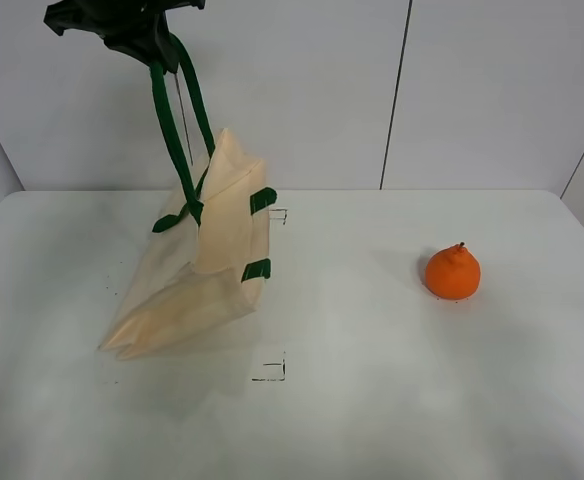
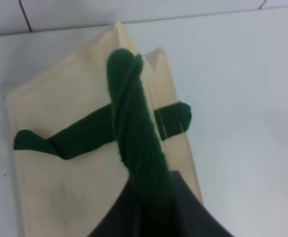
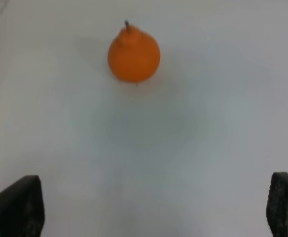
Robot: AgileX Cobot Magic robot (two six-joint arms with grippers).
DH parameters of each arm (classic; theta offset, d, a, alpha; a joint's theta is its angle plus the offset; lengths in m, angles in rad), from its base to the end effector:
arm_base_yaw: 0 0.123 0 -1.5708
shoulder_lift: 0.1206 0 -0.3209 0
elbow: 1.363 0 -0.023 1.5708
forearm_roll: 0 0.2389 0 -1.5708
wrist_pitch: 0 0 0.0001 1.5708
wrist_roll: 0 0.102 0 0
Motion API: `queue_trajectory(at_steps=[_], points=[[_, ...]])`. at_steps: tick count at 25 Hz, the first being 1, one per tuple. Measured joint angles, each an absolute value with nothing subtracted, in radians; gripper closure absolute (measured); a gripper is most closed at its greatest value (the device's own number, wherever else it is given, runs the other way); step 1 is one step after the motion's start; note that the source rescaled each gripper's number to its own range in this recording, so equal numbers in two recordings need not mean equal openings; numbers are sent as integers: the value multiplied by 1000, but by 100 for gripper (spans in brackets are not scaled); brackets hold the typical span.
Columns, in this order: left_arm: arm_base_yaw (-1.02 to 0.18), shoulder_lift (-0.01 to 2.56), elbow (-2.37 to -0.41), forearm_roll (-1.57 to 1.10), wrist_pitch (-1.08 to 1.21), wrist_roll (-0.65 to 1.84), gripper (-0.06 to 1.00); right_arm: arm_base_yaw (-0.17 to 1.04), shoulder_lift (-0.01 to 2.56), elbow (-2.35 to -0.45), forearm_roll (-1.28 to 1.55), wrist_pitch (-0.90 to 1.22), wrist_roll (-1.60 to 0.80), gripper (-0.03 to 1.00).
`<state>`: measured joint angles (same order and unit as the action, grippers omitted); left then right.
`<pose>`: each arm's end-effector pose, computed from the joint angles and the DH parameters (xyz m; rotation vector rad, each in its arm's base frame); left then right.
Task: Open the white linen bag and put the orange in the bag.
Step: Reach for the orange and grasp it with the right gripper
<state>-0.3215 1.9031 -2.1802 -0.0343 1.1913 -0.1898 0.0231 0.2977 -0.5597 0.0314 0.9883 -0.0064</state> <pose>0.4016 -0.1372 0.4431 0.1587 2.4109 -0.2814 0.0051 0.0028 0.2958 -0.0281 2.2097 0.0478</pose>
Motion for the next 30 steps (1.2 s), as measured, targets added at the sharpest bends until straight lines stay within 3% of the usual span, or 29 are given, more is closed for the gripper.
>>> queue_trajectory(at_steps=[9,17,23,30], points=[[-322,1898,-2179,-34,1191,-187,94,23,1132,-895,46,909,-6,-3],[-322,1898,-2179,-34,1191,-187,94,23,1761,-1378,47,1074,-10,-3],[-322,1898,-2179,-34,1191,-187,94,42,1996,-1640,51,1149,-13,-3],[-322,1898,-2179,-35,1191,-187,94,62,2102,-1677,61,1108,-14,-3]])
